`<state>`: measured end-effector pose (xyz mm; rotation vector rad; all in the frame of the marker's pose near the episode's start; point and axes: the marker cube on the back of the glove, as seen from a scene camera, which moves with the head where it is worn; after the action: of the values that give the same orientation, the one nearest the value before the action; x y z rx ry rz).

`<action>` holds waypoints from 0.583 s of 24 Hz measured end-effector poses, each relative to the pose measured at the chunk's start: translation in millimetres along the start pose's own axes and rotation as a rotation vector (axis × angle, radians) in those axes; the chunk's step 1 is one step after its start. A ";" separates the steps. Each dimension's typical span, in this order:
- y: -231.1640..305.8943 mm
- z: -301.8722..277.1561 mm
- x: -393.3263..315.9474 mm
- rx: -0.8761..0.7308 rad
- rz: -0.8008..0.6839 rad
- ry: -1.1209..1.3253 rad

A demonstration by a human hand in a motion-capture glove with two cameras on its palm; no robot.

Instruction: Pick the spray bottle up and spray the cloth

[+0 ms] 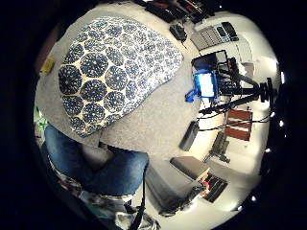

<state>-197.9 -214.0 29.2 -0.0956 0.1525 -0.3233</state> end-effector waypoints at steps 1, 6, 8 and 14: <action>1.4 0.4 2.1 0.001 0.004 0.003; 12.9 -1.8 9.6 0.010 0.018 -0.007; 21.0 -4.3 12.2 0.025 0.024 -0.017; 35.4 -1.3 19.4 0.057 0.038 -0.035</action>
<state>-169.0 -186.9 21.2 -0.0420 0.1107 -0.2875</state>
